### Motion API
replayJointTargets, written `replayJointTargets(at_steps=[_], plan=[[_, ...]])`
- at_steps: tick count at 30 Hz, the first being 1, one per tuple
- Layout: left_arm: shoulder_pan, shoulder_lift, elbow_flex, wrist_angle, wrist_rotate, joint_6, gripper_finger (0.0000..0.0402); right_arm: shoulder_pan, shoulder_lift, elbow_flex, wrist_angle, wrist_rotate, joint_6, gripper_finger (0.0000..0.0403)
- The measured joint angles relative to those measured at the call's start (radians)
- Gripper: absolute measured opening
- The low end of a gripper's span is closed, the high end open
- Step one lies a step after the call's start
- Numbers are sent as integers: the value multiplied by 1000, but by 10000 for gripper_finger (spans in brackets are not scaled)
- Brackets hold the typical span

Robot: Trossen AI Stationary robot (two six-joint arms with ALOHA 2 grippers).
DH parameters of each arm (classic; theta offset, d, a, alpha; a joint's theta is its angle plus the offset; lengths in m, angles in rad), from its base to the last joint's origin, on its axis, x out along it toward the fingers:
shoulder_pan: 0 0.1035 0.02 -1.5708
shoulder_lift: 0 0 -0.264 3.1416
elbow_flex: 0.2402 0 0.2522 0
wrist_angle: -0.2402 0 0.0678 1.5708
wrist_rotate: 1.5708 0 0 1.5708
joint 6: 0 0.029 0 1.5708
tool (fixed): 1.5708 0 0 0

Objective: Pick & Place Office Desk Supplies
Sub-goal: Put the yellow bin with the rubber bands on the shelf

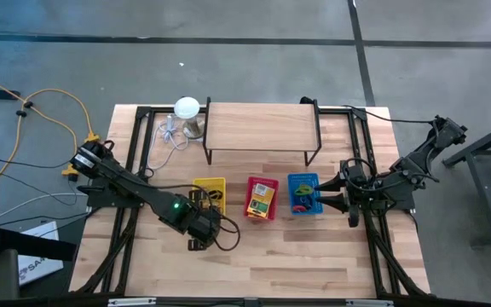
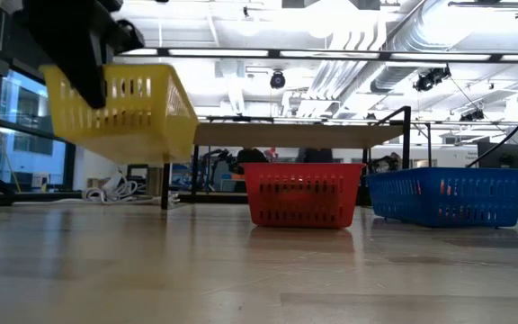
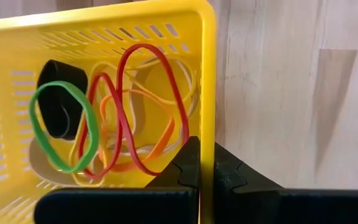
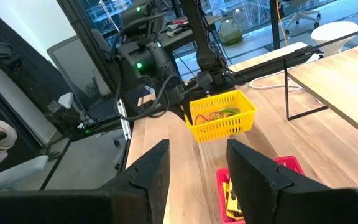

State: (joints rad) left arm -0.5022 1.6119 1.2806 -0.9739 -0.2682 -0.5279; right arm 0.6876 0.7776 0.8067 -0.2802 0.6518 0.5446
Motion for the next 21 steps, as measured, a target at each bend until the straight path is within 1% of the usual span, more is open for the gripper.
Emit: replayJointTargets(at_steps=[11,16,21], plan=[[1,0,166,-180,-53,41,1,0,0,0,0,0,0,146],[15,0,237,-246,-54,50,1,0,0,0,0,0,0,146],[37,-1,276,-287,-54,58,1,0,0,0,0,0,0,146]])
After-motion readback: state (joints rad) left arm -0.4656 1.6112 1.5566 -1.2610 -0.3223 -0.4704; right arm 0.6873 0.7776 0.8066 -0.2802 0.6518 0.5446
